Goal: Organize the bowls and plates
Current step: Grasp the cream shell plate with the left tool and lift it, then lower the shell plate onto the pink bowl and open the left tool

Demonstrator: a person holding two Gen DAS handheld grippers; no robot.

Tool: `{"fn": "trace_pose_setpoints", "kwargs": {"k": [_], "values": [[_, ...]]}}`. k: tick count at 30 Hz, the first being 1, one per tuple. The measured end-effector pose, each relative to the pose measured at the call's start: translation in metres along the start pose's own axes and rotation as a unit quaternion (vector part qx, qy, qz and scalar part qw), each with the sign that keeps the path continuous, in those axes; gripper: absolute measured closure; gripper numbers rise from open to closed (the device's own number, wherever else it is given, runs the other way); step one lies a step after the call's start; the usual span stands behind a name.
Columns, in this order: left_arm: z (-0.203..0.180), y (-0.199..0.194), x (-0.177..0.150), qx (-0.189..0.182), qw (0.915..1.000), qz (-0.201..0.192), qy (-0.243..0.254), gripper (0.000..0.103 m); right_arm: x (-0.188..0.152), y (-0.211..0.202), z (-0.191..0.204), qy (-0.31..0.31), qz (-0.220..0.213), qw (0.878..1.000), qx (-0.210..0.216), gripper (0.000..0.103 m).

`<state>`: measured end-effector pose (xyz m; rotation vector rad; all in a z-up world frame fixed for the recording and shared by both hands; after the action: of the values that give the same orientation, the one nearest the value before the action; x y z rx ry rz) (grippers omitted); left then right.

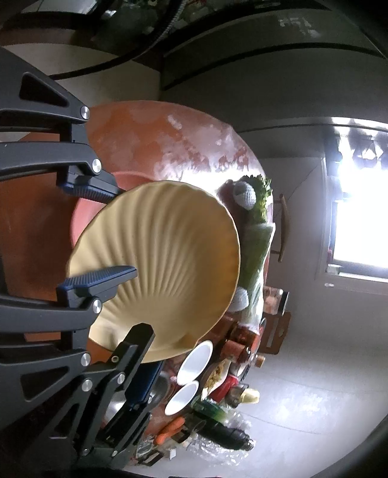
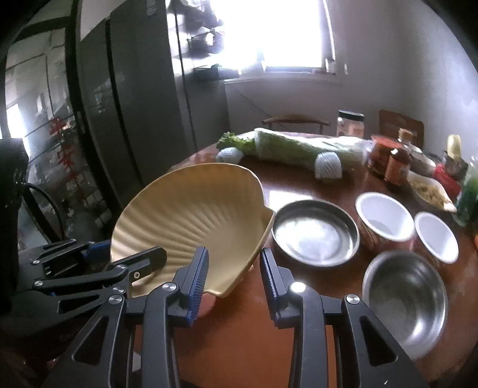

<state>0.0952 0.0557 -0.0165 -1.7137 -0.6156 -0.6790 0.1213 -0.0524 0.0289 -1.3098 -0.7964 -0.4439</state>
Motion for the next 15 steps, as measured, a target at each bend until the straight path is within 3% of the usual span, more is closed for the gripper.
{"fn": "trace_pose_setpoints", "kwargs": {"k": [6,15], "values": [[0.016,0.017,0.001,0.014,0.9998,0.015,-0.006,0.061,0.009,0.024,0.010,-0.009,0.009,1.000,0.005,0.067],[0.021,0.043,-0.018,0.014,0.9986,0.049,-0.012,0.063,-0.013,0.051,0.009,-0.007,0.044,0.999,0.008,0.067]]}}
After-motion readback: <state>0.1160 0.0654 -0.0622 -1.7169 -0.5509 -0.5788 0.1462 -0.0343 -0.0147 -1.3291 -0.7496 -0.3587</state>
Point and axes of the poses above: each gripper's, at about its wrist camera, not at the fingertips, and y roughly the way its jaws point, z to its left, x to its top, the point moved 6 cm from there along y, roughly the way its jaws point, and after that the axes turned 8 degrees about -x, right-handed, at the moved point
